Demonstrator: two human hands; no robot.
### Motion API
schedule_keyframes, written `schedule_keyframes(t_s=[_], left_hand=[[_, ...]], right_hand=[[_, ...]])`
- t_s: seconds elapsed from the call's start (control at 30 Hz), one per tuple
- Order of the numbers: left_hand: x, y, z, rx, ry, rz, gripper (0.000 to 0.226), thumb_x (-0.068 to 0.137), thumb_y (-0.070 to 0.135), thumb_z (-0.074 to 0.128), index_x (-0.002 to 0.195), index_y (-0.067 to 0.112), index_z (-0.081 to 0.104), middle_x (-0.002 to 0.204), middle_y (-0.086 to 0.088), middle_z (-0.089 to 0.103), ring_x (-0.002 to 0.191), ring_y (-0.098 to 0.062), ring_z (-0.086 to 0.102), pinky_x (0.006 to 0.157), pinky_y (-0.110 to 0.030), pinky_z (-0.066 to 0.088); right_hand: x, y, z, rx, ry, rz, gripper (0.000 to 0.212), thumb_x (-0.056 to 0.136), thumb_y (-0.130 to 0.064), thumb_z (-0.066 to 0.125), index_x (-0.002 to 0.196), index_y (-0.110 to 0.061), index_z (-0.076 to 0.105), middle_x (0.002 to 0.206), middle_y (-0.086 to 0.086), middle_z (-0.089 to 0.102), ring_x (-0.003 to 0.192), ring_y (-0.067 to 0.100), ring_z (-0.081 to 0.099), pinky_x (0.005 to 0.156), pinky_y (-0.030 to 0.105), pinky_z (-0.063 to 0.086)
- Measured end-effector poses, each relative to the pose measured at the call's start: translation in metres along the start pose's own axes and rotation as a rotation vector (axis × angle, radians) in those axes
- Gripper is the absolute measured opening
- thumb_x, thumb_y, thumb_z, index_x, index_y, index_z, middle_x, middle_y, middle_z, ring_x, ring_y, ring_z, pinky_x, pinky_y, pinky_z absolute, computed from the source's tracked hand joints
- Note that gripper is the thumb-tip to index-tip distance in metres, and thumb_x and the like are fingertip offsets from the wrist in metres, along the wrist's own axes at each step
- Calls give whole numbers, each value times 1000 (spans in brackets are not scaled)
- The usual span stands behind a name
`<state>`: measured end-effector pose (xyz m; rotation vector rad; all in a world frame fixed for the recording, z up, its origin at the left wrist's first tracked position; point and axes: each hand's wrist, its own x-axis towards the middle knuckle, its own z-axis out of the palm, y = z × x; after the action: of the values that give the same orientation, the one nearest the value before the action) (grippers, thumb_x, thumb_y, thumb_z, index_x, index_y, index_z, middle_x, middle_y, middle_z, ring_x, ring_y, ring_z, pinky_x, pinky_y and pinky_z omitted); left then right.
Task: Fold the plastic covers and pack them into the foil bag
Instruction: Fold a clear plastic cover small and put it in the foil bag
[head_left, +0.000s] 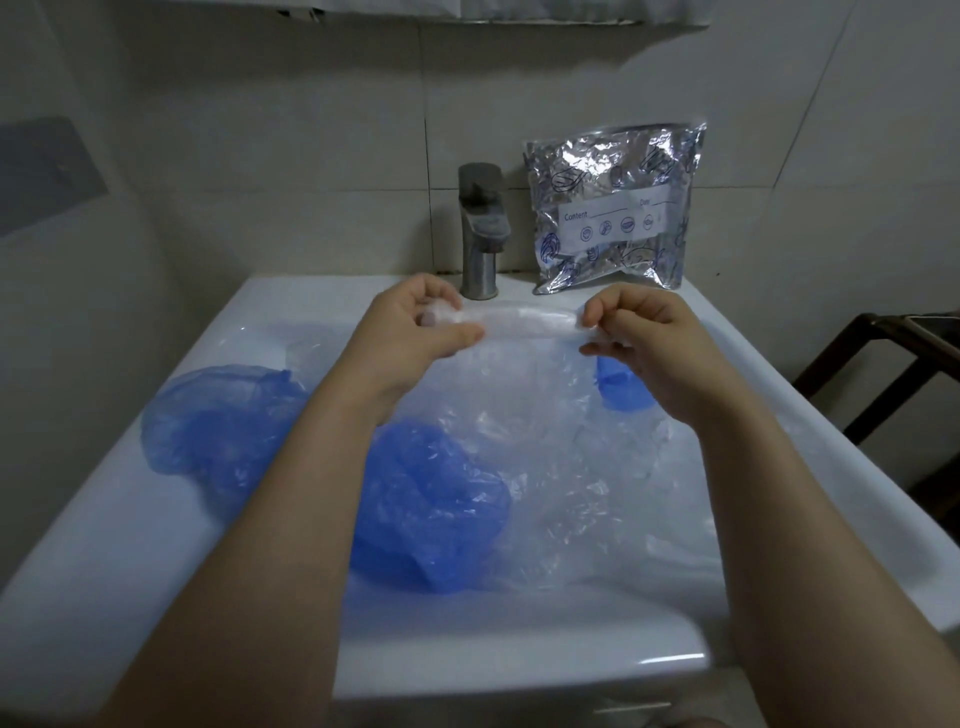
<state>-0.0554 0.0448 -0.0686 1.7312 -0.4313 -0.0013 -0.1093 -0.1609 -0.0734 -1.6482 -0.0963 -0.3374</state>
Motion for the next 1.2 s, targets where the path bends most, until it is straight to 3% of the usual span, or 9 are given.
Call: schedule_keyframes(t_s=[0.17,0.27,0.37,0.5,0.6,0.73,0.87,1.03,1.2], left_hand=[[4,4,-10,-453,23,-71,15,89,3,55,92,17,60,83,4,65,76,-4,62,74,-18,52],[6,0,-17,-636,-21,-139,11,92,13,51,96,17,60,93,1,67,88,-12,64,80,-27,54],[8,-3,-17,-686,-12,-202,13,95,14,48,105,14,56,108,-8,63,95,-21,65,79,-33,57],[10,-2,-6,-675,202,-261,12,96,11,48,104,9,57,92,-6,66,80,-13,66,68,-25,56],[6,-3,2,-785,267,-409,23,98,26,44,98,8,58,93,-7,68,76,-15,66,63,-28,55],[3,-2,10,-628,8,-525,61,92,59,34,106,5,58,98,-11,70,91,-24,68,77,-38,54],[-1,-1,17,-494,-1,-433,21,95,19,51,110,6,59,101,-9,71,82,-18,70,72,-29,57],[-1,-2,16,-490,96,-430,5,93,14,56,93,13,60,90,-5,72,82,-16,70,74,-28,56],[-3,-5,21,-328,62,-323,8,92,11,55,90,8,63,86,-9,70,73,-12,69,66,-17,55]], right_hand=[[-3,1,11,61,-111,-33,34,64,-1,40,50,-19,65,53,-5,52,48,5,41,55,16,42],[-6,1,20,94,-204,-36,29,72,-1,51,60,-19,71,53,-6,55,48,4,45,55,15,41],[-9,1,18,7,-287,-24,20,79,6,63,76,-13,70,57,-3,62,54,5,54,56,13,42],[-9,3,20,-97,-351,41,20,81,8,60,79,-11,65,66,-1,70,55,4,53,54,14,40],[-9,9,32,-141,-306,64,19,82,7,61,79,-11,66,67,-3,71,53,4,51,52,14,38],[-6,19,49,-116,-138,19,24,84,7,59,76,-14,64,58,-7,66,51,3,51,53,13,41],[-10,15,53,-84,-183,51,21,87,4,56,79,-13,65,70,1,68,57,6,57,57,16,45],[-12,4,45,-28,-268,136,29,92,-1,38,88,-5,67,93,19,69,59,15,58,47,22,32],[-12,2,49,-58,-79,89,10,89,-5,58,81,-1,64,59,1,64,39,6,44,39,13,28]])
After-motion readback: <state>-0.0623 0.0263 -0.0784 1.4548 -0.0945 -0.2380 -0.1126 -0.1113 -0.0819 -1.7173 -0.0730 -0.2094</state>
